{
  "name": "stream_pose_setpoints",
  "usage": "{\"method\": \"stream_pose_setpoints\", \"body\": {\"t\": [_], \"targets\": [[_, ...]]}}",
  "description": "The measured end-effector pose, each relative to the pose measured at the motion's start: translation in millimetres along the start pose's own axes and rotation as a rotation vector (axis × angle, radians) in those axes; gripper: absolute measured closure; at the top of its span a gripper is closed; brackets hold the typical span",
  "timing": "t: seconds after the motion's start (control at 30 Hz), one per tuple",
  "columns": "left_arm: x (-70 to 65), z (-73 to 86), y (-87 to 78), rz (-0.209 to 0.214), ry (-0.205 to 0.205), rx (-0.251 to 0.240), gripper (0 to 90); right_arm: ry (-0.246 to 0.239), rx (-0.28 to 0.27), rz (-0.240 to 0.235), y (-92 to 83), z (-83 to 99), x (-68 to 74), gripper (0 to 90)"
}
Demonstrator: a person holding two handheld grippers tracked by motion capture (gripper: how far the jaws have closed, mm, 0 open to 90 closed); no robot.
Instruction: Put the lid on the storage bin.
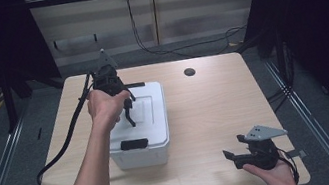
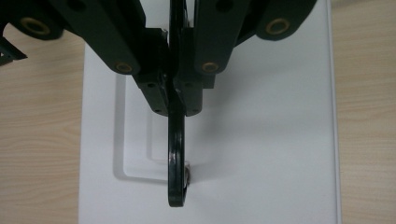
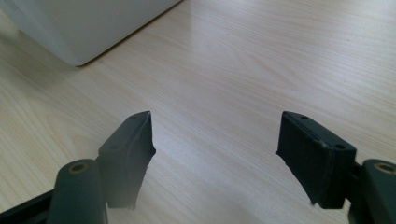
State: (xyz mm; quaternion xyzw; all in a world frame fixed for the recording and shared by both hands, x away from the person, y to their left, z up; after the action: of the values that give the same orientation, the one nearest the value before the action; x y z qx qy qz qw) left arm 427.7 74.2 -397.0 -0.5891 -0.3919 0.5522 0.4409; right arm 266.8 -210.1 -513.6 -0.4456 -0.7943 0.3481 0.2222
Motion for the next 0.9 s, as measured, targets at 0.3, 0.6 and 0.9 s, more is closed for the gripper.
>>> {"method": "stream_pose_setpoints", "body": {"t": [0.3, 0.6, 0.9], "targets": [[-0.1, -1.1, 1.9, 0.012, -0.017, -0.008, 84.7, -0.001, 0.000, 0.002, -0.1, 0.1, 0.1, 26.5], [3.9, -1.7, 2.5, 0.033, -0.012, -0.007, 84.2, 0.000, 0.003, 0.001, 0.3, 0.3, -0.1, 26.5], [5.3, -5.3, 1.9, 0.005, 0.033, -0.024, 74.7, 0.001, 0.005, -0.002, 0.6, 0.5, 0.0, 26.5]]}}
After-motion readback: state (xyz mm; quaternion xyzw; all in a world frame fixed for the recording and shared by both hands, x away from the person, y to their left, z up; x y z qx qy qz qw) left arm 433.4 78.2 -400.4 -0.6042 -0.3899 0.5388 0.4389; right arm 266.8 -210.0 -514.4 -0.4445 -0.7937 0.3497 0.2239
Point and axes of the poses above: each handheld gripper's, and its own axes: y roughly forward along the jaws, z roughly out of its underside, x roughly to its left, the point moved 10 cm from there along y, roughly forward along the jaws, and after that the axes turned 10 degrees about x, right-handed, at the moved point
